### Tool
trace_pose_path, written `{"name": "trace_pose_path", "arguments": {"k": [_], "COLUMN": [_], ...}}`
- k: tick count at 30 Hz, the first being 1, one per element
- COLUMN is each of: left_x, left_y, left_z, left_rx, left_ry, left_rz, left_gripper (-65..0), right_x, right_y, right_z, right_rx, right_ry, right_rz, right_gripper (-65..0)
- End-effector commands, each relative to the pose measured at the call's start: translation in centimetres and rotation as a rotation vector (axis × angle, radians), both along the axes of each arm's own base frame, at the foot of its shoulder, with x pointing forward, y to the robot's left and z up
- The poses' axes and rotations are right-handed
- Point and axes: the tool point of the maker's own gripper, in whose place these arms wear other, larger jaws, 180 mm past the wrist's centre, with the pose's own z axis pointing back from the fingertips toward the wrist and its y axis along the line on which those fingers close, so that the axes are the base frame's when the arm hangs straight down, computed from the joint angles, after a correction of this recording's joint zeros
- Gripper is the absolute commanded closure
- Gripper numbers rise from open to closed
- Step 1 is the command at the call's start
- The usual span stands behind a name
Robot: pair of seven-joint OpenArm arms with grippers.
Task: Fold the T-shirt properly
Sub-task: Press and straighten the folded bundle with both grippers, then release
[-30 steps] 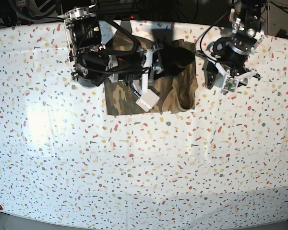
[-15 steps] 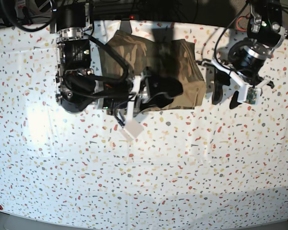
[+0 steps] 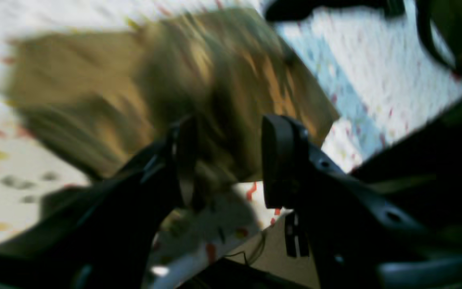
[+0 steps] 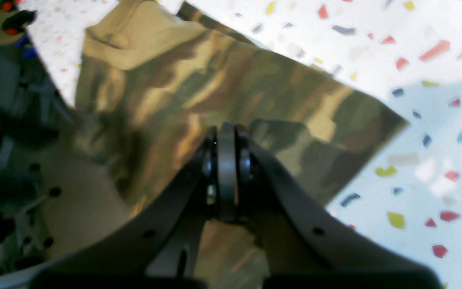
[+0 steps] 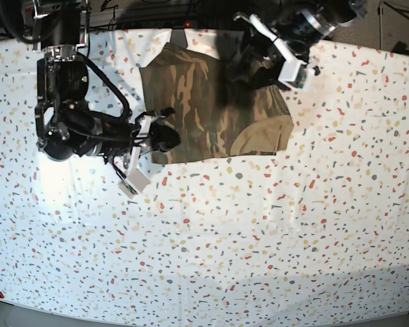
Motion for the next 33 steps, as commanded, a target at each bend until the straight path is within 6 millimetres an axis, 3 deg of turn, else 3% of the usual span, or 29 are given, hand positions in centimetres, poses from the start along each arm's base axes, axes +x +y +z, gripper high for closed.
{"name": "trace_pose_path", "arguments": {"k": [1, 5, 9, 16, 20, 23, 30, 33], "left_x": [0.7, 1.8, 4.1, 8.3, 11.7, 14.3, 18.4, 19.9], "left_y": [-0.2, 0.1, 1.1, 5.2, 7.5, 8.1, 5.6, 4.4], "left_z": [0.0, -3.8, -6.5, -10.7, -11.1, -10.9, -9.1, -7.9], "left_rx": [-0.008, 0.034, 0.08, 0.289, 0.317, 0.325, 0.311, 0.308], "left_ry": [-0.019, 0.043, 0.077, 0.083, 0.072, 0.056, -0.014, -0.051], "left_rz": [0.018, 0.033, 0.061, 0.119, 0.176, 0.193, 0.106, 0.08], "left_gripper": [-24.9, -24.9, -24.9, -24.9, -24.9, -24.9, -24.9, -24.9], "right_x": [0.9, 0.6, -0.5, -2.8, -4.1, -5.0, -6.2, -6.2], "right_y": [-0.2, -1.1, -1.8, -1.5, -1.1, -0.7, 1.4, 3.1], "right_z": [0.7, -2.0, -4.3, -5.1, -5.3, -5.4, -6.5, -6.5], "right_rx": [0.012, 0.004, -0.01, -0.012, 0.002, 0.032, 0.06, 0.089], "right_ry": [-0.034, 0.042, 0.131, 0.156, 0.158, 0.149, 0.148, 0.145], "right_rz": [-0.013, -0.054, -0.069, -0.06, -0.06, -0.075, -0.108, -0.115], "right_gripper": [0.0, 0.0, 0.0, 0.0, 0.0, 0.0, 0.0, 0.0]}}
